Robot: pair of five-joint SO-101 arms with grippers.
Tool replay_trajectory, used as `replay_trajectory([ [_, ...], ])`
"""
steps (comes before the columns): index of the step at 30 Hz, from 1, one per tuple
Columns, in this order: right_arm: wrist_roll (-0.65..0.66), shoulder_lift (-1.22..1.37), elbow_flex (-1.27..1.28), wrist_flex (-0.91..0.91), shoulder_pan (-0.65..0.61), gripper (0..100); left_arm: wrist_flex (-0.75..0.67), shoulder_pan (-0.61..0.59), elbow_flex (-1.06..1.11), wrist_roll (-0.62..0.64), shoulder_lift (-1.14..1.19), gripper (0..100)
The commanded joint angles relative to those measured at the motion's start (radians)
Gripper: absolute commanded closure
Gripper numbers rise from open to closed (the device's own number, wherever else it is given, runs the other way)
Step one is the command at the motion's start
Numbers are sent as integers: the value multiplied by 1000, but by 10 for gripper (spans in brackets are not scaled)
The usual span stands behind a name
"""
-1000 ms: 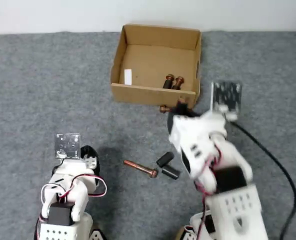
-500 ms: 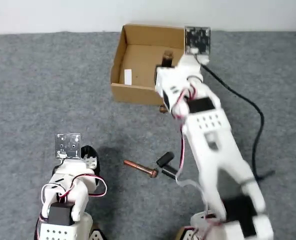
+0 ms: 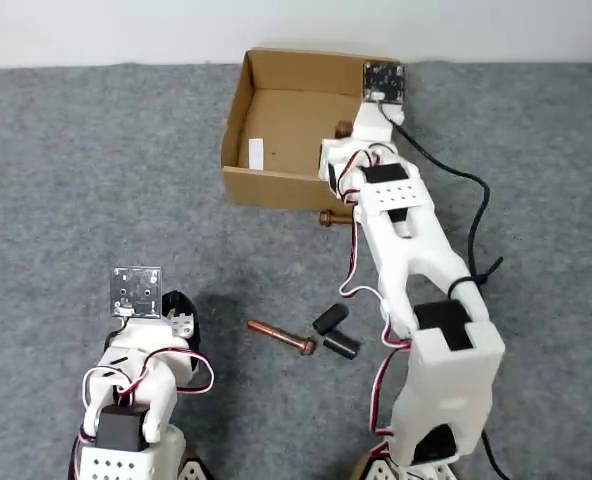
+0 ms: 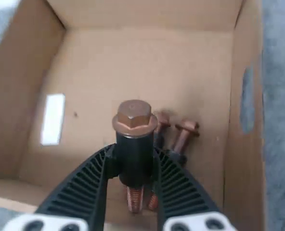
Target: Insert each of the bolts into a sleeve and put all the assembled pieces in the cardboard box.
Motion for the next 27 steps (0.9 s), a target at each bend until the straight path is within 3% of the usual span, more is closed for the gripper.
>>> replay_trajectory([
  [1, 41, 12, -72, 47, 12, 991, -9, -9, -5, -5, -5, 995],
  [7, 91, 56, -72, 156, 13, 986, -9, -9, -5, -5, -5, 995],
  [12, 91, 61, -72, 200, 8, 871, -11, -9, -5, -5, -5, 995],
  [16, 87, 42, -98, 225, 7, 854, -11, -9, -5, -5, -5, 995],
  [27, 89, -122, -311, 596, -22, 855, -11, -9, -5, -5, -5, 995],
])
